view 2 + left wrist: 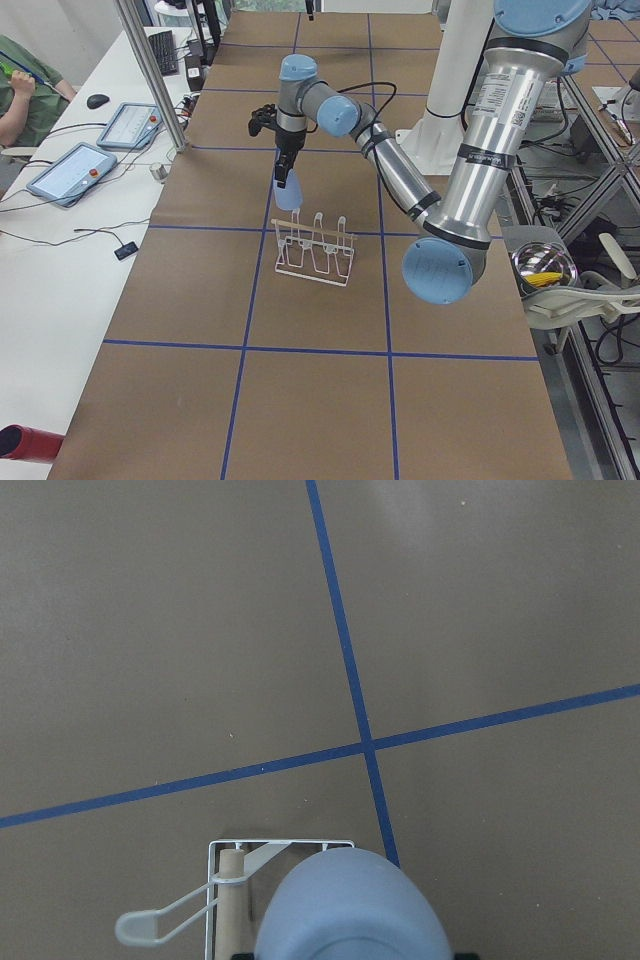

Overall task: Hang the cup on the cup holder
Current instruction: 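Lower the cup with the left gripper onto a rack peg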

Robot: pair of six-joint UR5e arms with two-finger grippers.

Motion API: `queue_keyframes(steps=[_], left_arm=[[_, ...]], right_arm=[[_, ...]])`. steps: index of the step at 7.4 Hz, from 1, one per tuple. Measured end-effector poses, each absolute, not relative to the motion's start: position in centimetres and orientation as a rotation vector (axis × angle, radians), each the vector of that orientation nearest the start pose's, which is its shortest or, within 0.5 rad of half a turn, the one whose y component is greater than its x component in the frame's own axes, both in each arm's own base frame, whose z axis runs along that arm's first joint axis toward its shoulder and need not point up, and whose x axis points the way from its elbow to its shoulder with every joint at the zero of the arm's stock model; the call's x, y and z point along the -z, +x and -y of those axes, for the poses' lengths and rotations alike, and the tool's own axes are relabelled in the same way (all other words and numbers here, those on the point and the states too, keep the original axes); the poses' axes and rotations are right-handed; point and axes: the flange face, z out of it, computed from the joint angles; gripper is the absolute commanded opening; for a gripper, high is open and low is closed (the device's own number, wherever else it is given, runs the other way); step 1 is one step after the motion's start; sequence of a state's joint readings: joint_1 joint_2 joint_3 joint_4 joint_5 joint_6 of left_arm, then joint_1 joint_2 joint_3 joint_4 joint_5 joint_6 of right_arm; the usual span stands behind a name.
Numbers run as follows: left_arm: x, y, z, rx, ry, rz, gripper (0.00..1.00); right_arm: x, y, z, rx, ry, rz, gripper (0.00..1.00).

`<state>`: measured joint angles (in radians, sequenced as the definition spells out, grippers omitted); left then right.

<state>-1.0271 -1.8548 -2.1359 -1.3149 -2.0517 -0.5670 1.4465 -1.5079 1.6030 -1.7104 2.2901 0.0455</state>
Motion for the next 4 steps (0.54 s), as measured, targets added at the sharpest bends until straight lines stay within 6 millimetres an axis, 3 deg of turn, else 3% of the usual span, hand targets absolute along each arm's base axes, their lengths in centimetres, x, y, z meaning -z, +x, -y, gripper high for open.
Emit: queue_keyframes(steps=[4], left_arm=[[-30.38, 19.78, 48.76, -0.121, 0.211, -0.71, 0.0]], right_arm=[[-62.89, 0.34, 51.84, 0.059, -0.104, 0.714, 1.0]])
